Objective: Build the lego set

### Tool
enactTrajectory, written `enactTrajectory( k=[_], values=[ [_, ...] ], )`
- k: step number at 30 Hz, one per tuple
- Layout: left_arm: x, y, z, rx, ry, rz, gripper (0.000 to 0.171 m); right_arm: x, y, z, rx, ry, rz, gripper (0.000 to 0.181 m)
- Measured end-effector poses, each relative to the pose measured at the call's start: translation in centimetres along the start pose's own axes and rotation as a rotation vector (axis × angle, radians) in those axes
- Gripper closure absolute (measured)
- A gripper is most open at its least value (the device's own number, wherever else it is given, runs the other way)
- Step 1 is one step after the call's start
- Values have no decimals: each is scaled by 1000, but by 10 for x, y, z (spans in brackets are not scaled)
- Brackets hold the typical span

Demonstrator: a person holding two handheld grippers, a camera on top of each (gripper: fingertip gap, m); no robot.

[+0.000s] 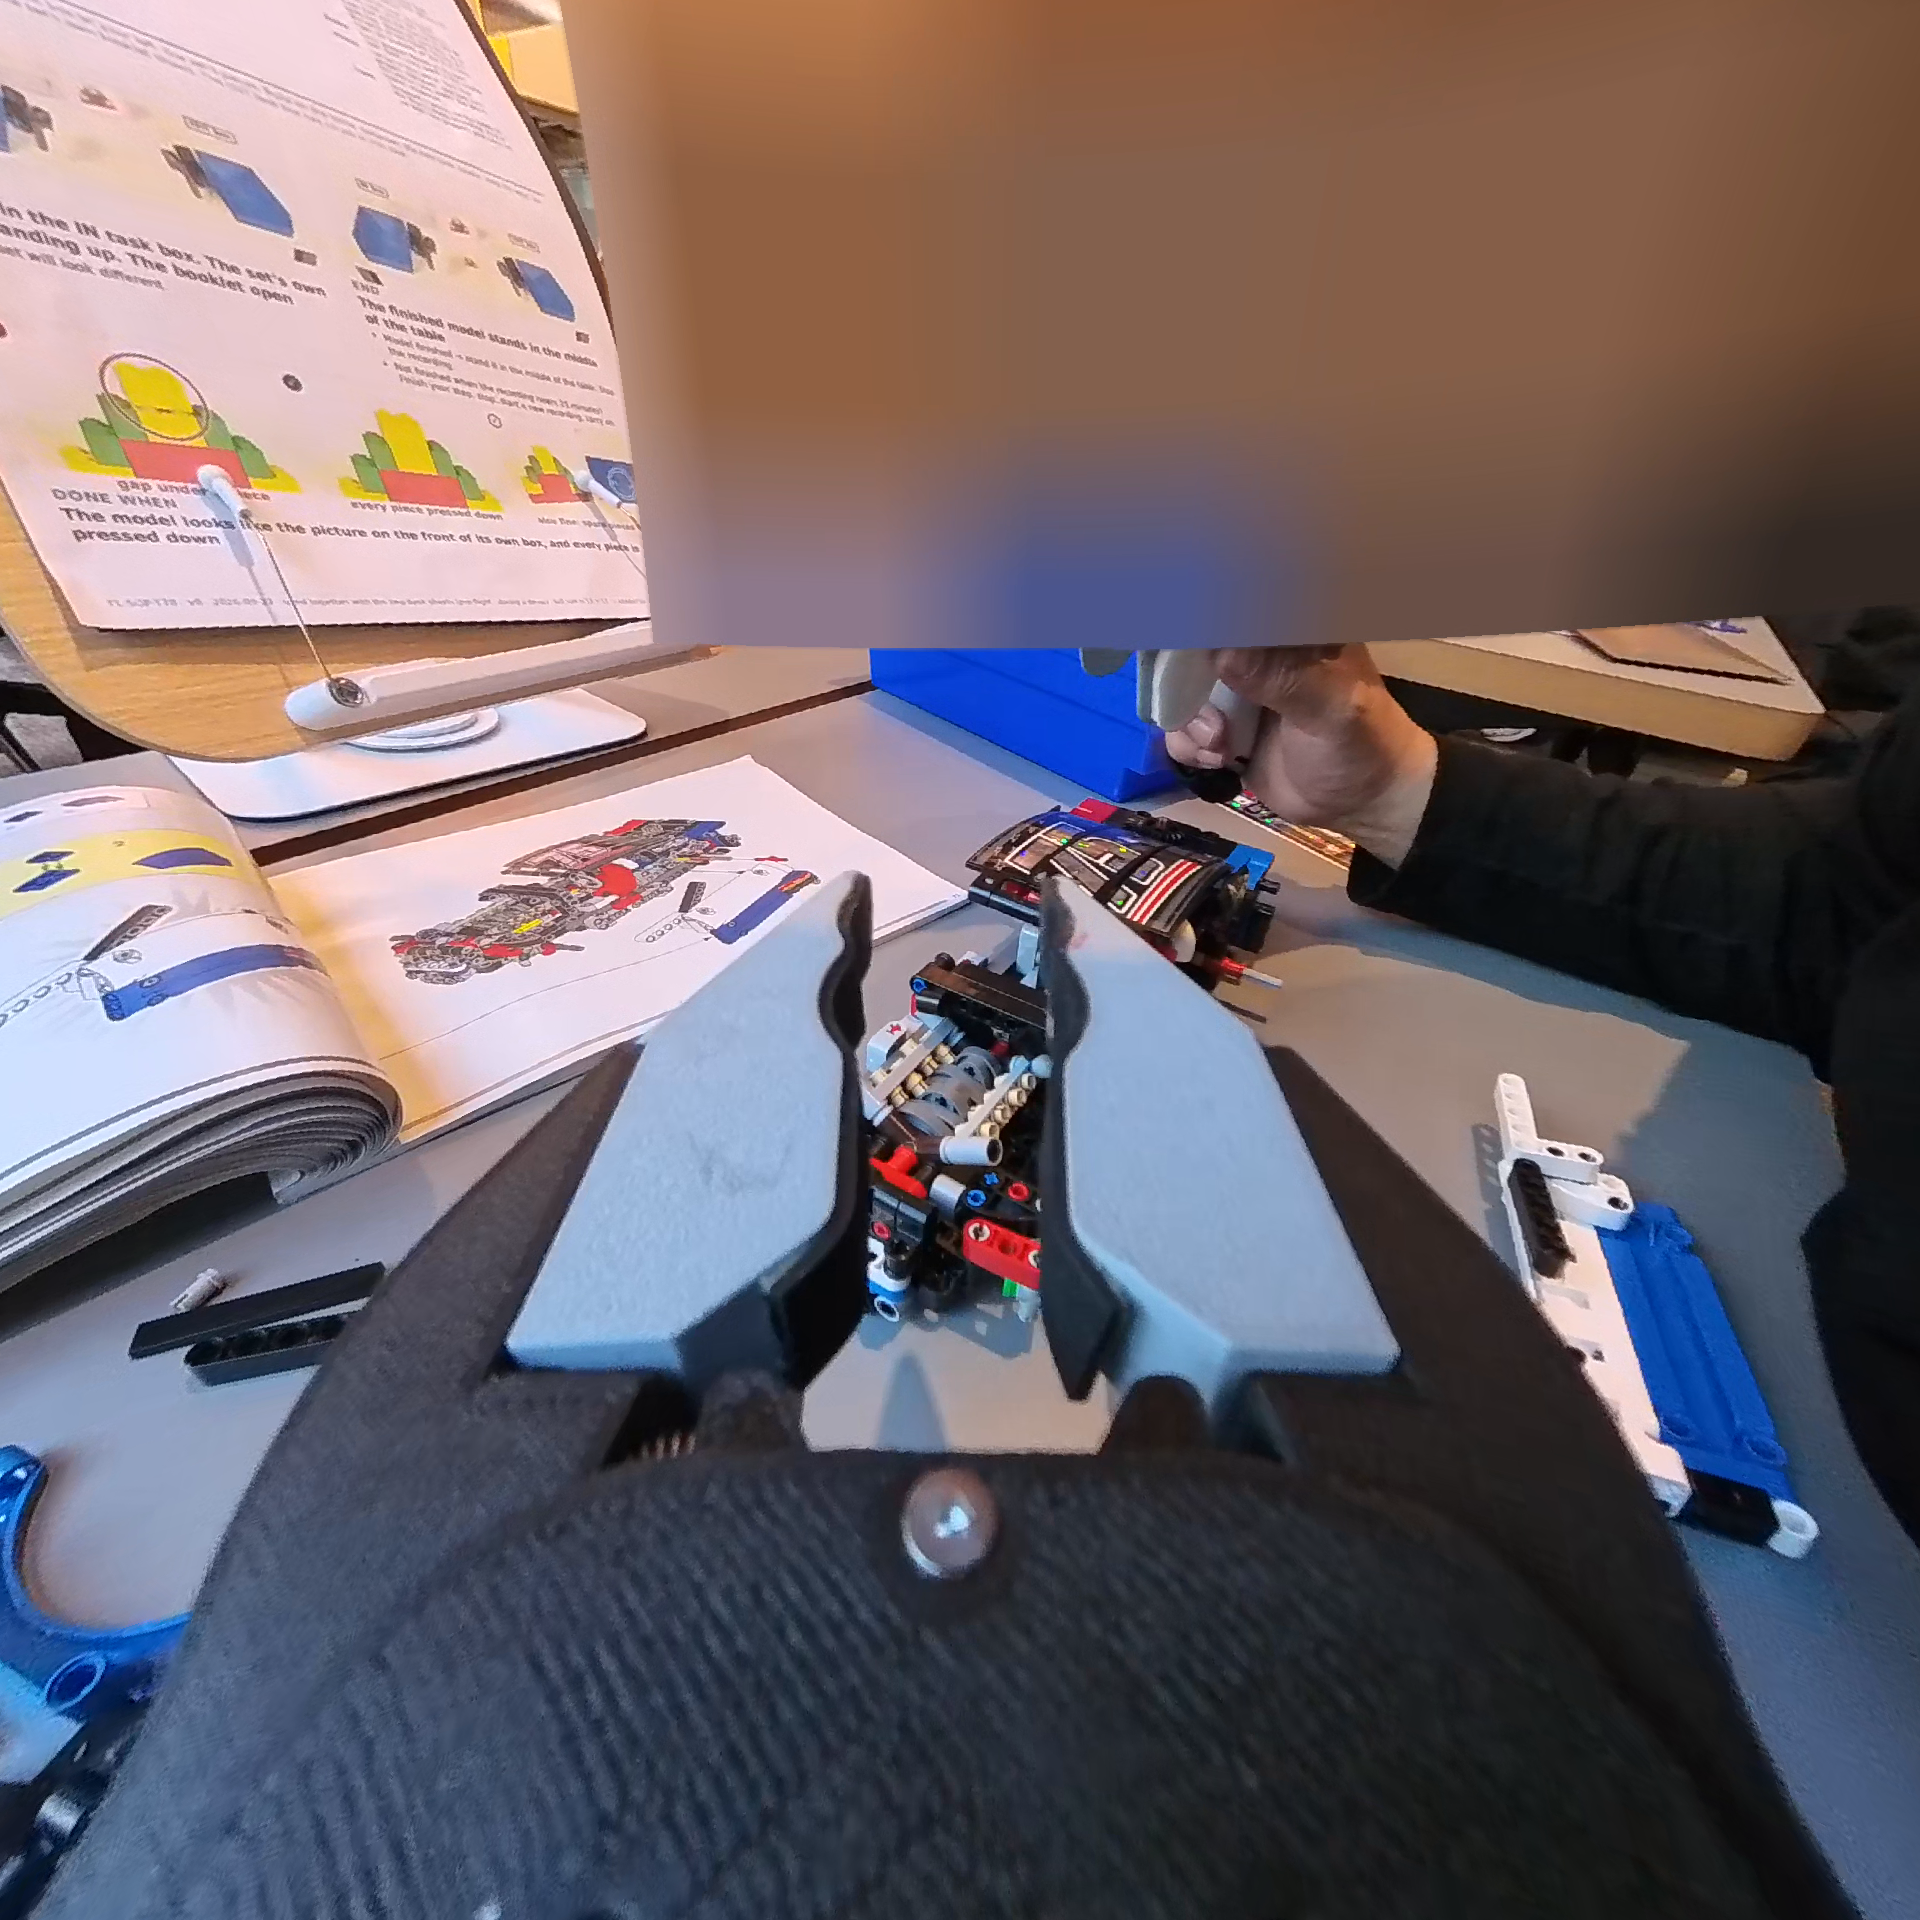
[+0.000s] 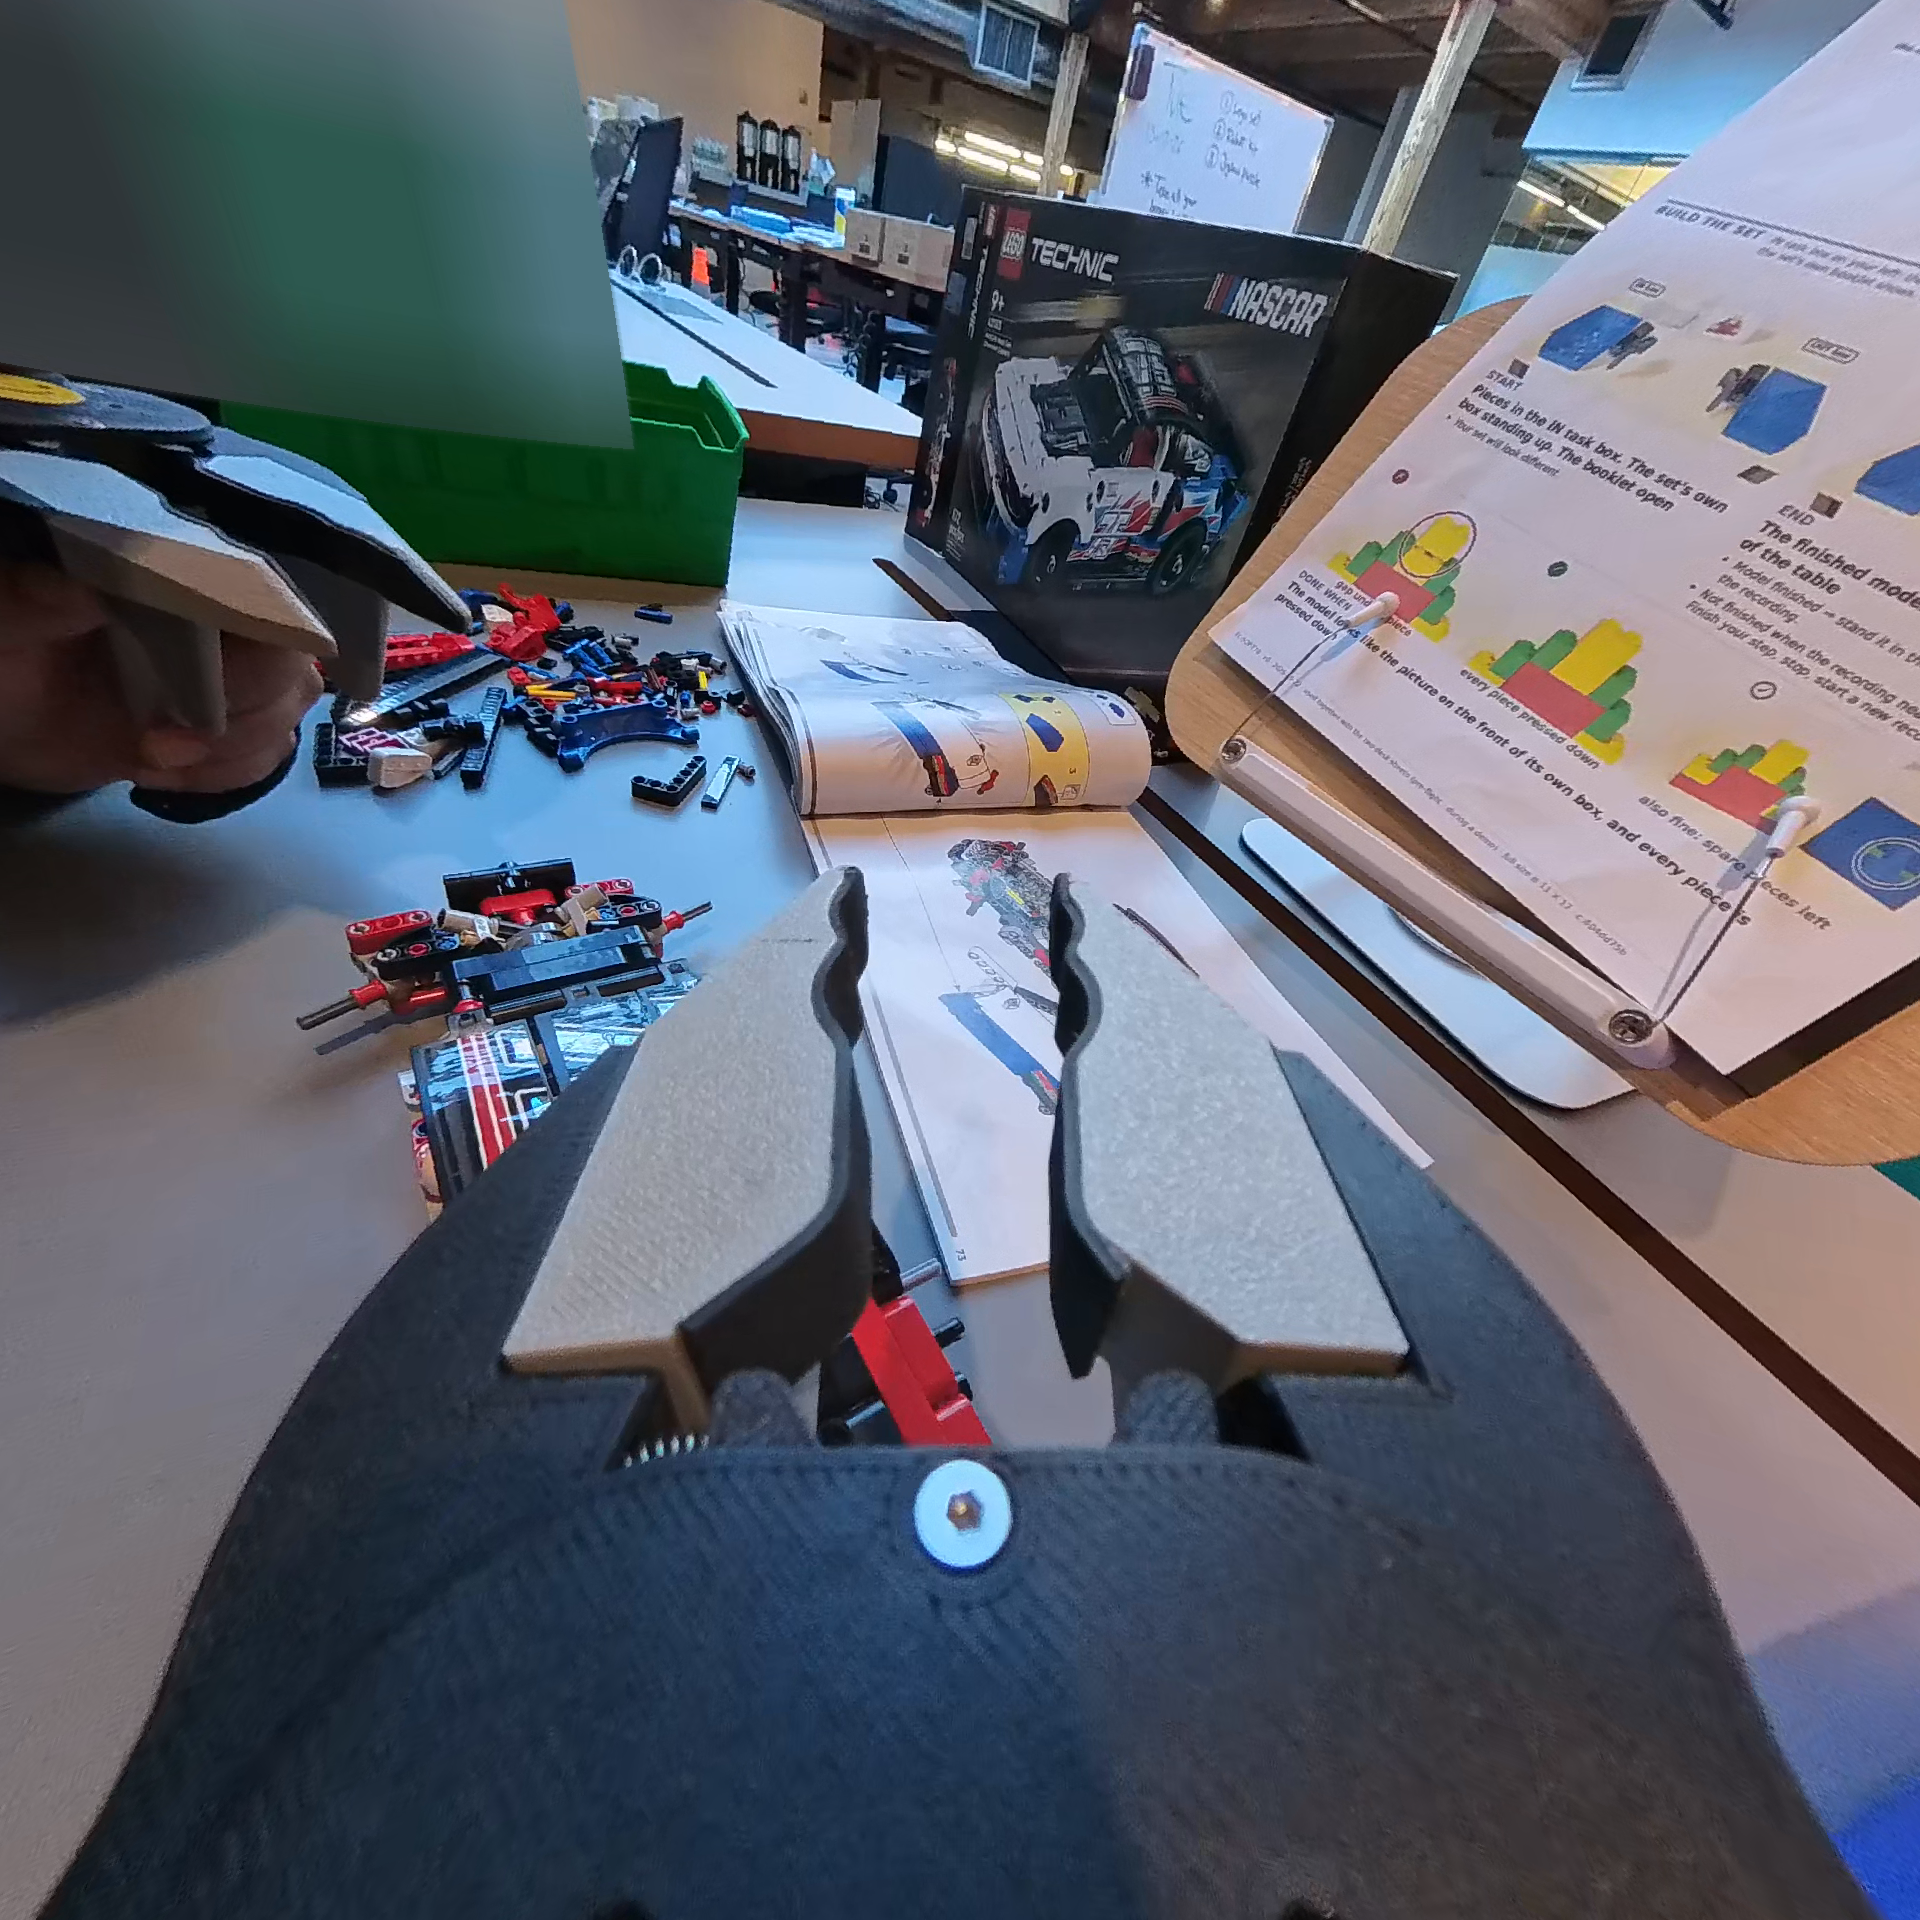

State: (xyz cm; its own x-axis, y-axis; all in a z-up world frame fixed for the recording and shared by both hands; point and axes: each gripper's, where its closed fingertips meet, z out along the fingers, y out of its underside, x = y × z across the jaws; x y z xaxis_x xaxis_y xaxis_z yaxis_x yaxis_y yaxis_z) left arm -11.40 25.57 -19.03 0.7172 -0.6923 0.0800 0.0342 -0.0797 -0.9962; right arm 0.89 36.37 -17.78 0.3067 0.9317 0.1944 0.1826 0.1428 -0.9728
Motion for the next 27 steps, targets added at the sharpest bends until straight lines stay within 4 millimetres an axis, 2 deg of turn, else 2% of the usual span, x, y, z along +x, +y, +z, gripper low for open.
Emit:
enactTrajectory(
  k=[18,23,27],
  values=[
    [2,1,3,5,15,-27,142,0,4,1,-3,2,-1,150],
    [15,-1,4,17,47,38,143,11,12,-3,-4,30,27,151],
    [27,-2,4,41,71,117,143,13,10,-8,14,33,50,151]
  ],
)
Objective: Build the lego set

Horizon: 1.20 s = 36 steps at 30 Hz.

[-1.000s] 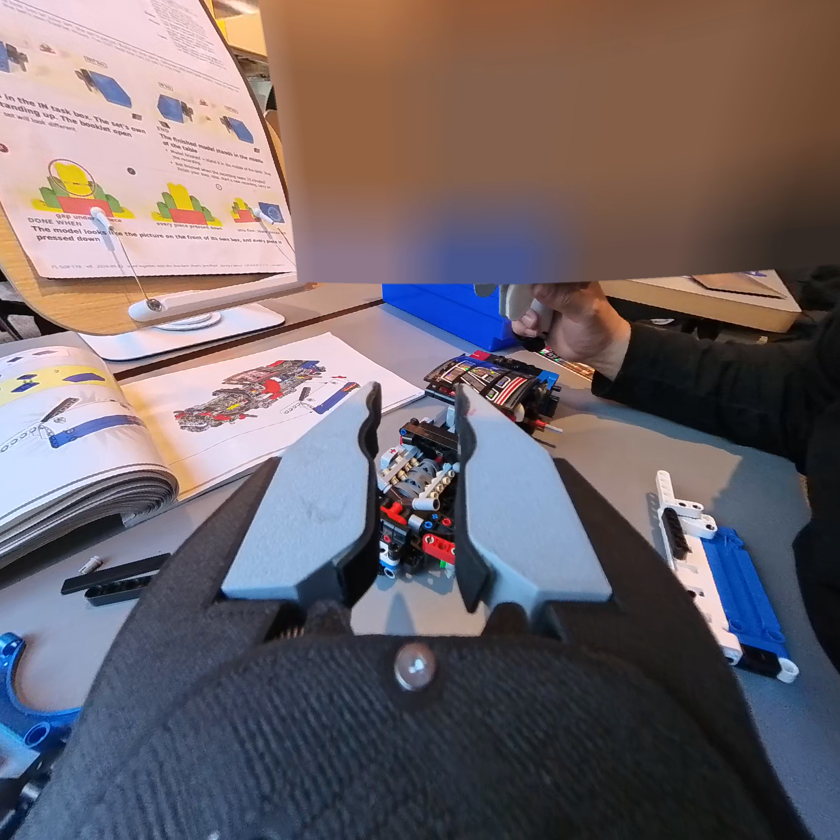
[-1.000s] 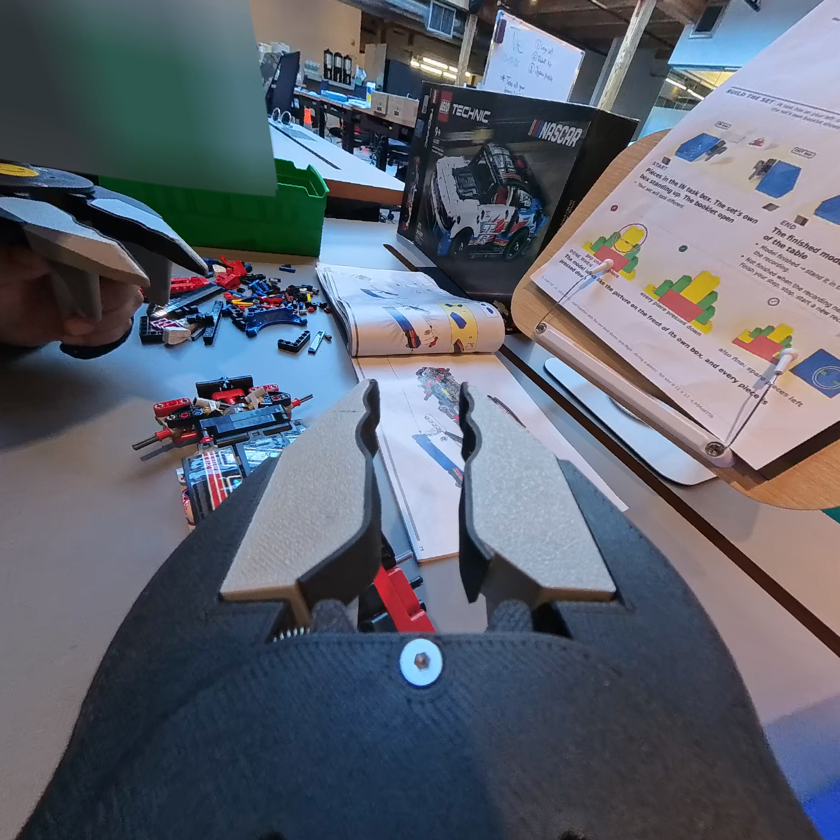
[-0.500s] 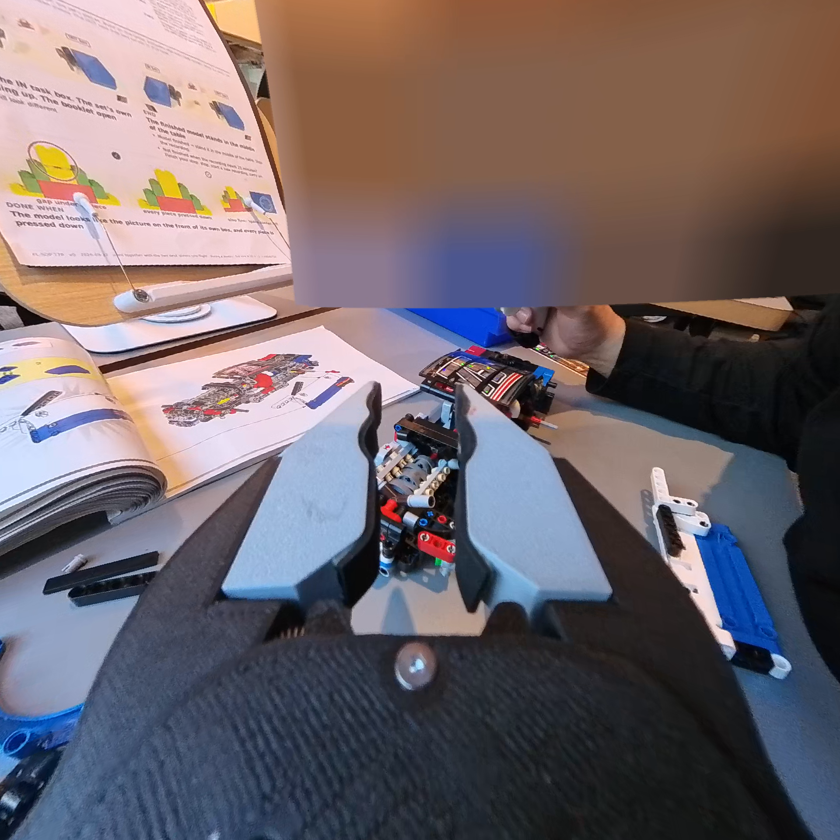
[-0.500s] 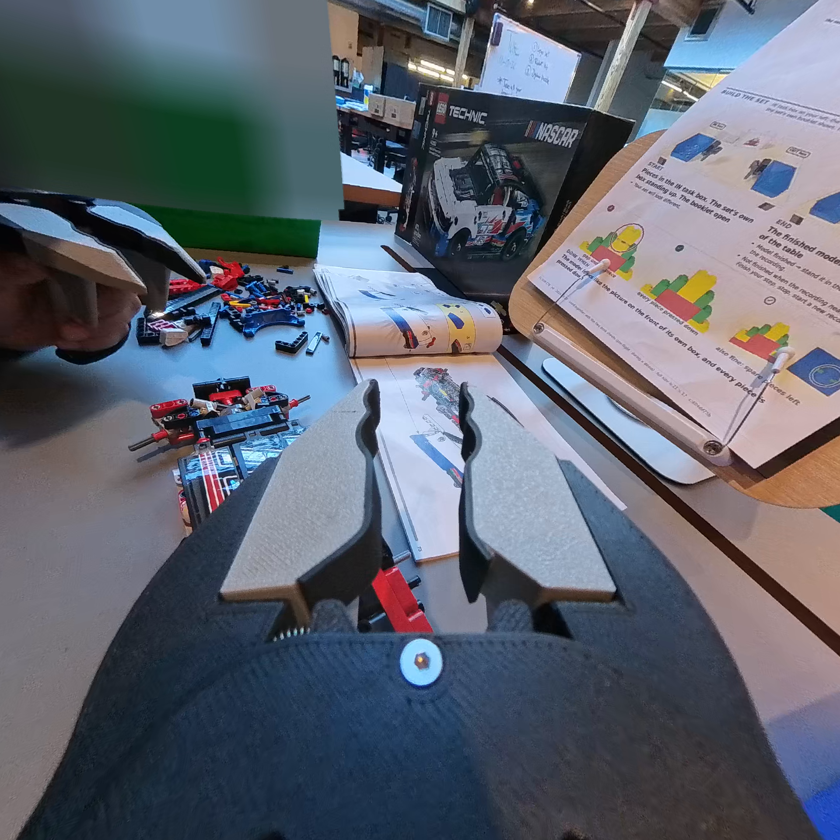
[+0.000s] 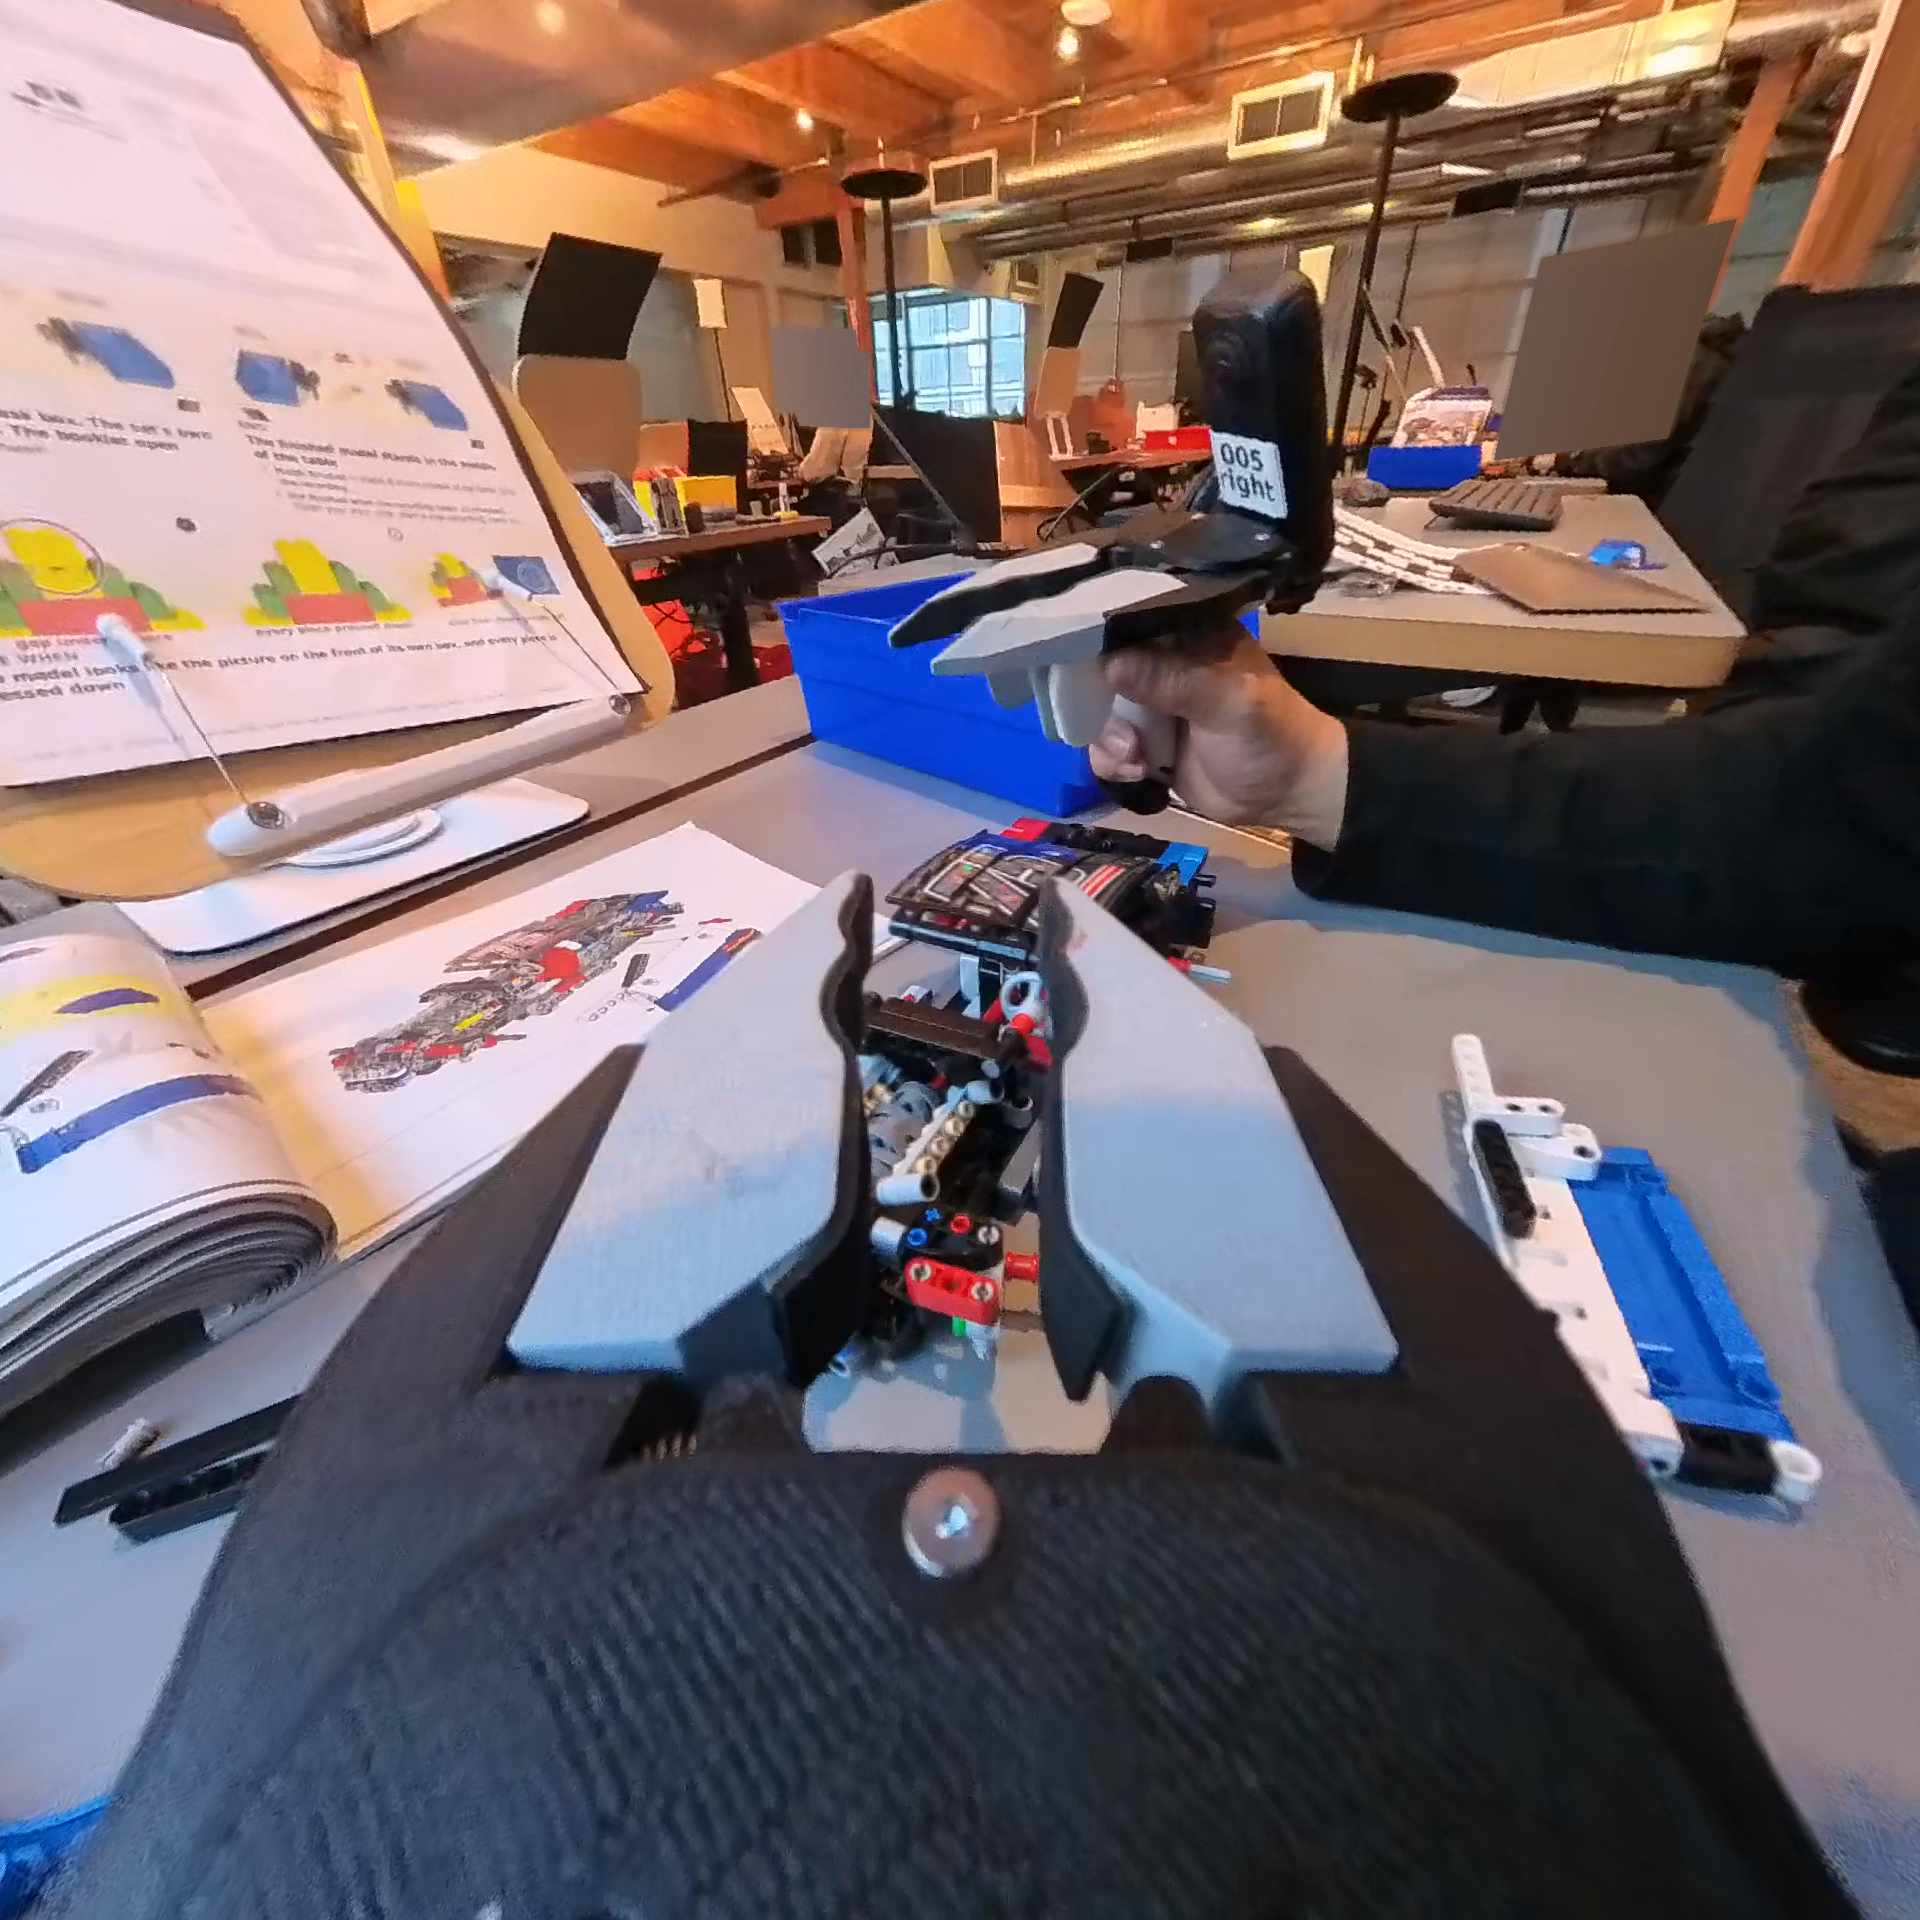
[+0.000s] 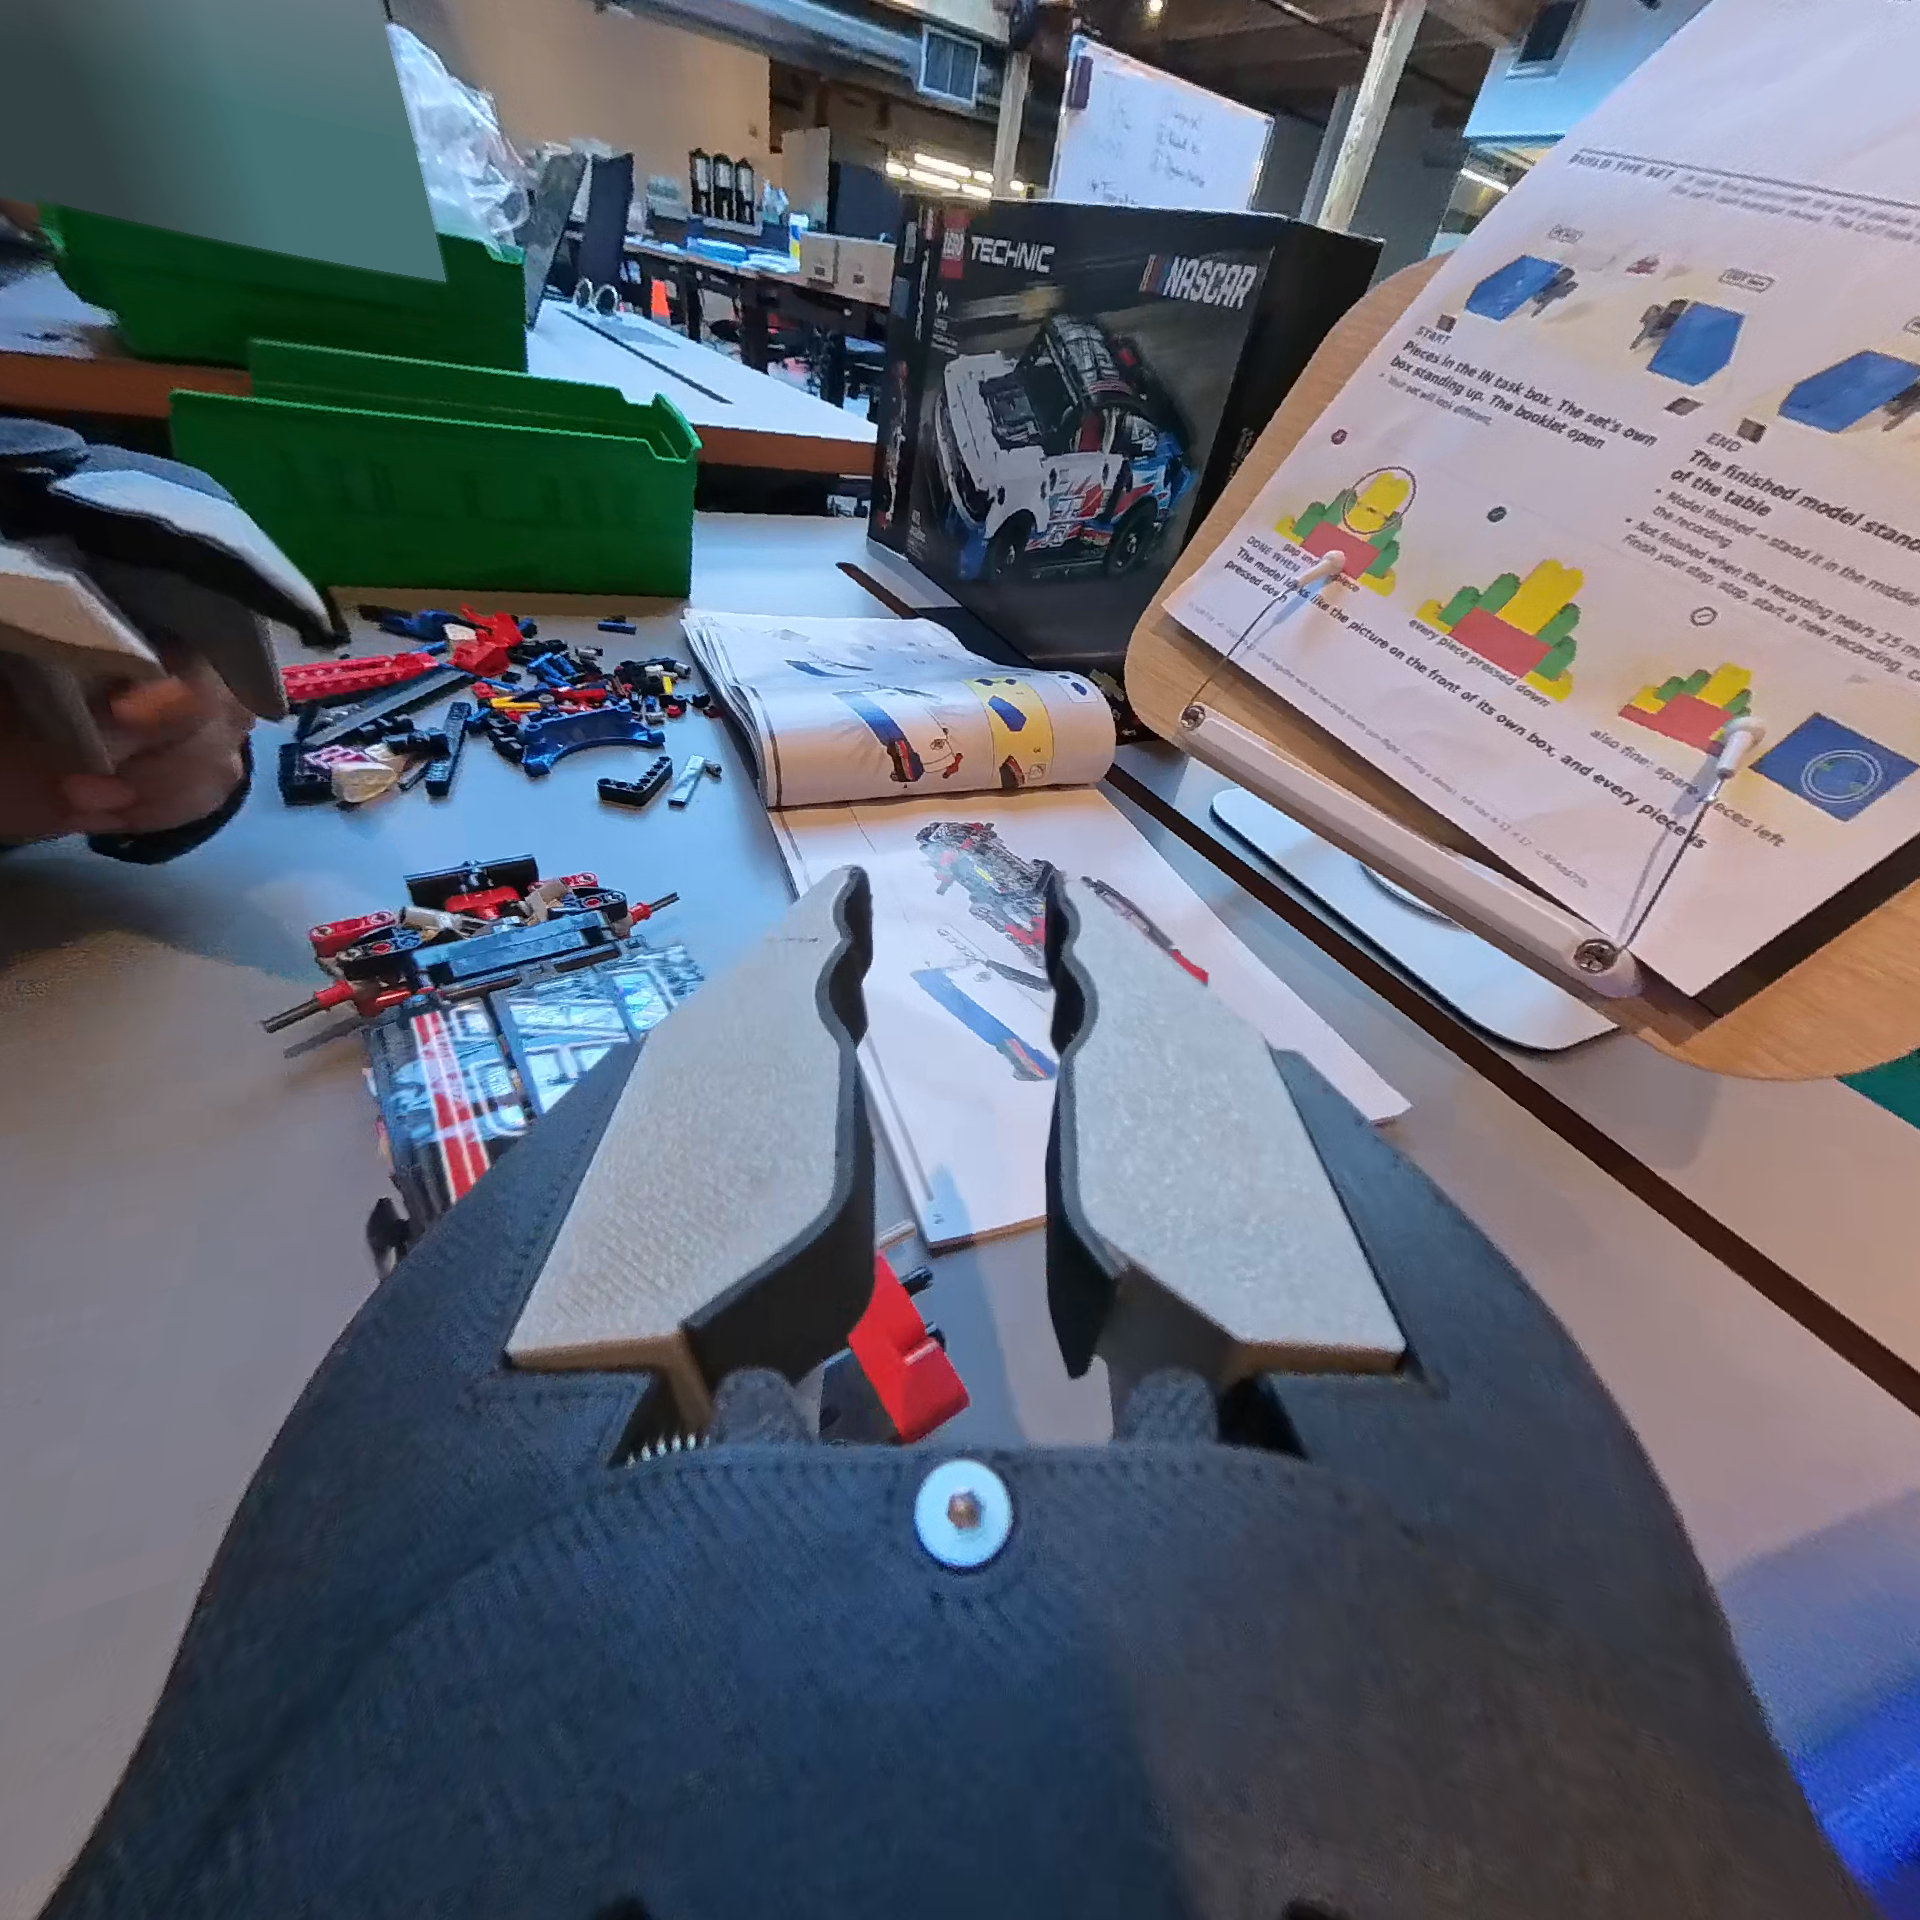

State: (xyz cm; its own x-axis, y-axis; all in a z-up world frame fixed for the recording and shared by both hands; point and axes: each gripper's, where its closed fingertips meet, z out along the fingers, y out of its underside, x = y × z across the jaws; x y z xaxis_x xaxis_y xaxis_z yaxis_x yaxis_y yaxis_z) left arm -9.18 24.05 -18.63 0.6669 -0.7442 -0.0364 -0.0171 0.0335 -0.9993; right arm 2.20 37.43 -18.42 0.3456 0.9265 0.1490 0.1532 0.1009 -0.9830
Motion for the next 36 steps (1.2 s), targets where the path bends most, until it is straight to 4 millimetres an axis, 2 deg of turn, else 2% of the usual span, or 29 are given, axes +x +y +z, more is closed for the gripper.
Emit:
enactTrajectory(
  k=[5,10,12,14,18,21,25,30,33,36],
  values=[
    [0,0,-3,4,-21,39,143,4,6,-5,-15,20,38,149],
    [-9,1,-6,-3,-79,31,143,8,-11,-14,-1,90,4,140],
    [-6,2,-8,-9,-81,-32,136,5,-11,-17,-39,106,10,131],
    [6,2,-14,-26,-62,-101,120,-9,-14,-24,-54,83,23,128],
    [38,3,-48,-78,-53,-94,99,-39,-8,-46,-134,68,-9,121],
    [46,4,-82,-115,-92,-69,90,-60,2,-58,-171,69,-10,119],
    [40,8,-117,-152,-153,-72,82,-79,9,-66,-187,74,20,120],
    [20,21,-152,-180,-272,6,95,-91,1,-71,-186,63,21,119],
    [7,28,-158,-204,-308,20,97,-94,-2,-64,-211,35,34,117],
    [-2,31,-158,-198,-340,30,103,-95,-7,-48,-234,5,31,113]
  ],
)
